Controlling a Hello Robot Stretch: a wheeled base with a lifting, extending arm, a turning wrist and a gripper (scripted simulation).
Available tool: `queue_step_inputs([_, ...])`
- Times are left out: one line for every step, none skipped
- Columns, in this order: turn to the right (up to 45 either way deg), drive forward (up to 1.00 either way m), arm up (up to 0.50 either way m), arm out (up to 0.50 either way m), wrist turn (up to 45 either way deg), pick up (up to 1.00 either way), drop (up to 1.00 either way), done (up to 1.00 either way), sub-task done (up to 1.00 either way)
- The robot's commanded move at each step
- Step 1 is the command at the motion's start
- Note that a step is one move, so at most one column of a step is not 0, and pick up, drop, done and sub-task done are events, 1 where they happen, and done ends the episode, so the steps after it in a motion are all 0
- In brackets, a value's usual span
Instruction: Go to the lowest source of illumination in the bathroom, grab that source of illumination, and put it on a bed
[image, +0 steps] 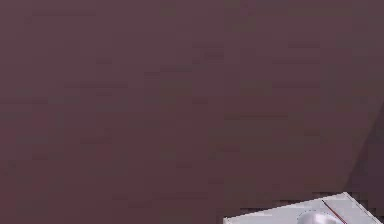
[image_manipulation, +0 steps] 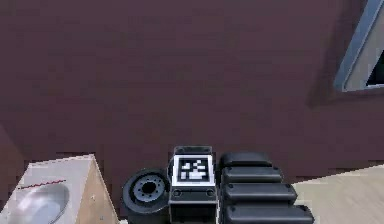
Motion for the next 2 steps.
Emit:
queue_step_inputs([9.0, 0.0, 0.0, 0.0, 0.0, 0.0, 0.0, 0.0, 0.0])
queue_step_inputs([-45.0, 0.0, 0.0, 0.0, 0.0, 0.0, 0.0, 0.0, 0.0])
